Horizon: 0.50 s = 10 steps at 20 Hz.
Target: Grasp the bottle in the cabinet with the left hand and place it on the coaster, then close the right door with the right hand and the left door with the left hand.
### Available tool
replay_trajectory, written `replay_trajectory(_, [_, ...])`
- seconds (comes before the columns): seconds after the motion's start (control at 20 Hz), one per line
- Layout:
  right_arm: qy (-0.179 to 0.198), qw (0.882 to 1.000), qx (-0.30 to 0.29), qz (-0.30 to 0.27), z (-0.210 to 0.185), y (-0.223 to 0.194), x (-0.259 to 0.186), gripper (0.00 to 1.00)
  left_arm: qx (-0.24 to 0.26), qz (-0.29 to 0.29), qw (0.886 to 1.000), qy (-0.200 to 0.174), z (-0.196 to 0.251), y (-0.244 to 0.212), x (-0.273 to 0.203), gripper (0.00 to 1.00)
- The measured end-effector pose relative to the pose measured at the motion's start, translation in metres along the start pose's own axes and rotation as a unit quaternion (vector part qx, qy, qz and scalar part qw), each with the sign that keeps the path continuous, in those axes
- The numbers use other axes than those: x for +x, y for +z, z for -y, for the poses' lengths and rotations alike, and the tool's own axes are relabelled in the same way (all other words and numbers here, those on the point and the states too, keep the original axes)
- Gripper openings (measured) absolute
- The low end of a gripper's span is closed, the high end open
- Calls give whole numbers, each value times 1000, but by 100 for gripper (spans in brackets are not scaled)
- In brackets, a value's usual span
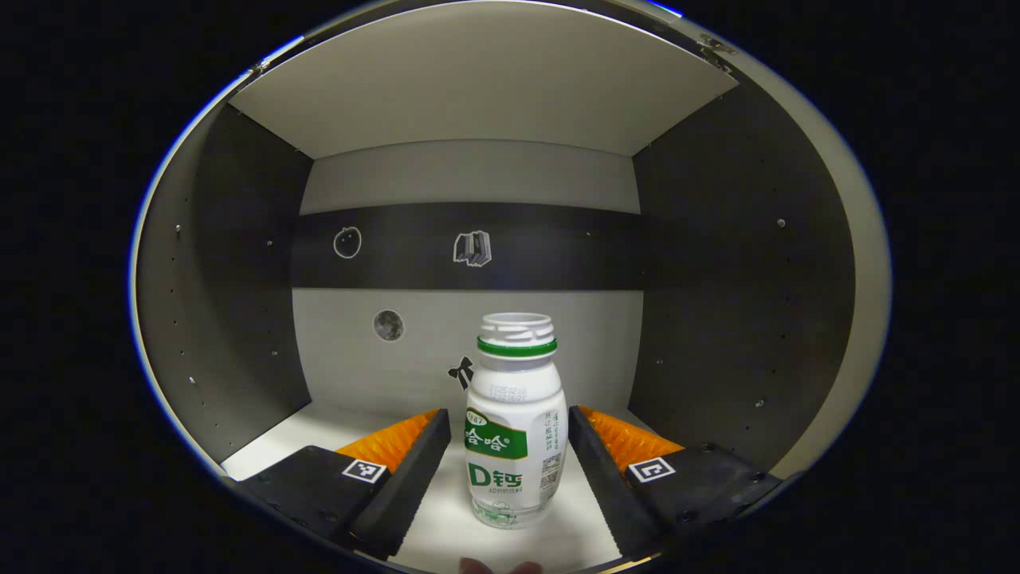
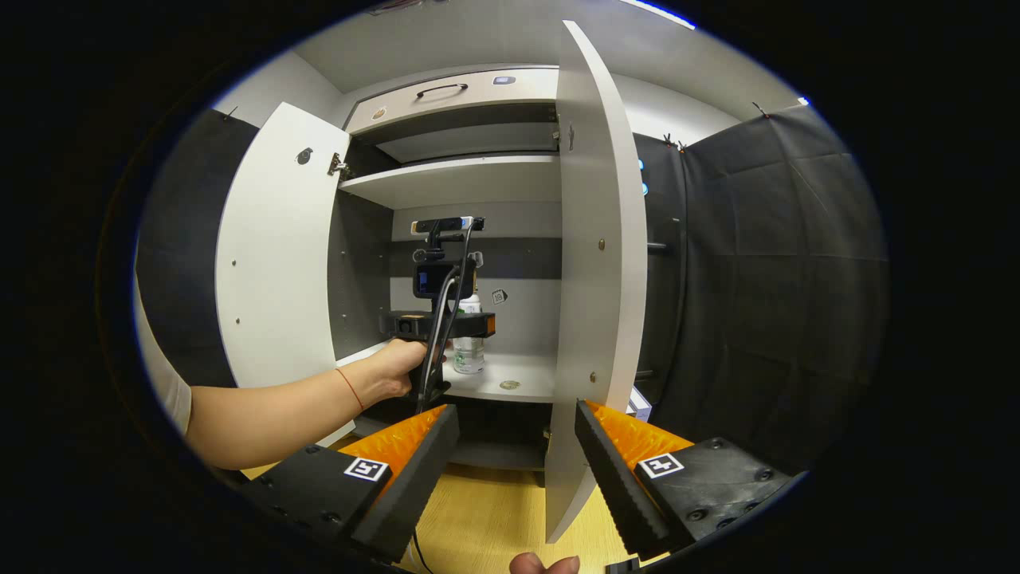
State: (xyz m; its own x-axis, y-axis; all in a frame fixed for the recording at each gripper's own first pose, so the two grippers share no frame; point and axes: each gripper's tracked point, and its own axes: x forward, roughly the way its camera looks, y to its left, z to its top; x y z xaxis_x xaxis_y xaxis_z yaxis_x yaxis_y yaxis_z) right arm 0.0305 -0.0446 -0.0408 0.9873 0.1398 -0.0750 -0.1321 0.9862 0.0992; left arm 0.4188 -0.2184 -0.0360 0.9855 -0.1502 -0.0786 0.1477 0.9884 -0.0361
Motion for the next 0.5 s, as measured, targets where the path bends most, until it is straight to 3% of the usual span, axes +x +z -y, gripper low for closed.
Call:
replay_trajectory(0.1, [2,1000,-5,0,-2,-2,3,97,-1,-4,1000,1,0,-4,3,93])
replay_trajectory(0.2, [5,1000,-4,-1,-3,-2,4,98,-10,-1,1000,-5,2,-3,4,76])
replay_trajectory(0.5, [0,1000,-1,6,0,5,0,98,-22,11,1000,-18,0,7,-7,74])
